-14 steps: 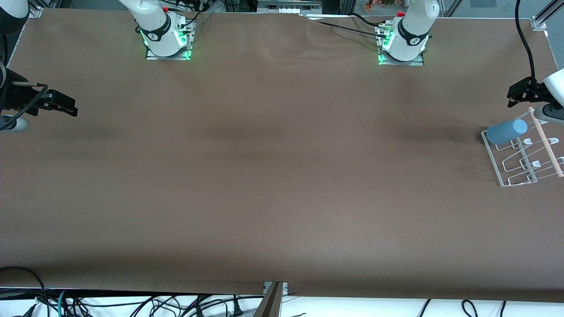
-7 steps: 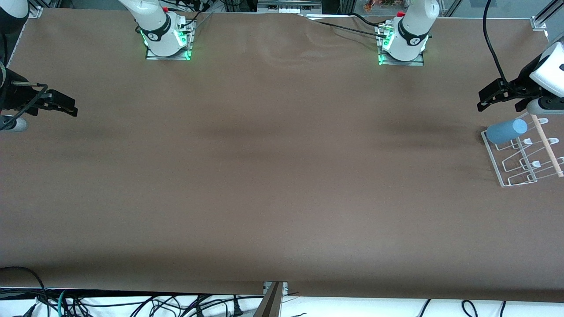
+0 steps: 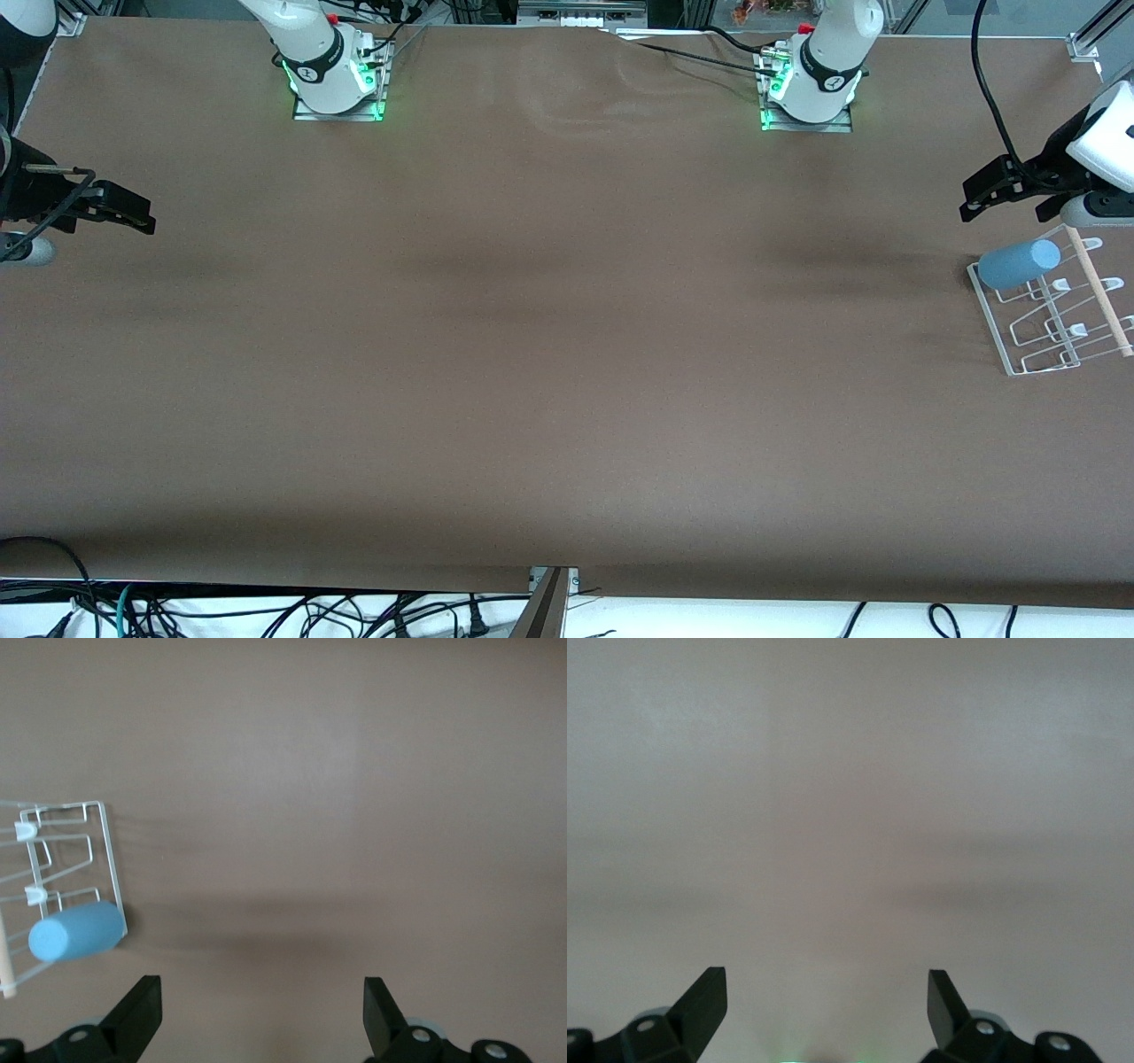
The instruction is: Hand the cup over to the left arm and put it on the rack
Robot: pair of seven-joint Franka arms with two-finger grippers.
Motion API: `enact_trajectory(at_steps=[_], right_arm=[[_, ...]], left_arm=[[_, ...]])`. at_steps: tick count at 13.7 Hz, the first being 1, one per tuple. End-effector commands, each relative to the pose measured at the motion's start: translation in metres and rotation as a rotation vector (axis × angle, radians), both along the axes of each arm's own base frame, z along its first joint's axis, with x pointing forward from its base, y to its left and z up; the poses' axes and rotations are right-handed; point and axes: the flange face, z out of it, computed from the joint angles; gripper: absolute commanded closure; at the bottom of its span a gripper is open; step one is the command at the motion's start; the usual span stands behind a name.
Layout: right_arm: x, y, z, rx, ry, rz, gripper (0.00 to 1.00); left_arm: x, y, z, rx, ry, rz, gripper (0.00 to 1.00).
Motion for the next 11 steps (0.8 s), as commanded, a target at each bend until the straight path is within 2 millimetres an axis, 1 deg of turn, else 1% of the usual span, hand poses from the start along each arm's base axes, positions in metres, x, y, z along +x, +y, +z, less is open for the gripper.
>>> enact_trajectory(at_steps=[1, 11], right_arm=[[0.0016, -0.0028, 0.0055, 0.005, 0.002, 0.004, 0.0], [0.0016, -0.0037, 0.0055, 0.005, 0.002, 0.002, 0.0]], left_arm=[[0.0014, -0.0015, 0.0154, -0.026, 0.047, 0.011, 0.0], [0.0001, -0.0015, 0.0167, -0.025, 0.059, 0.011, 0.0]])
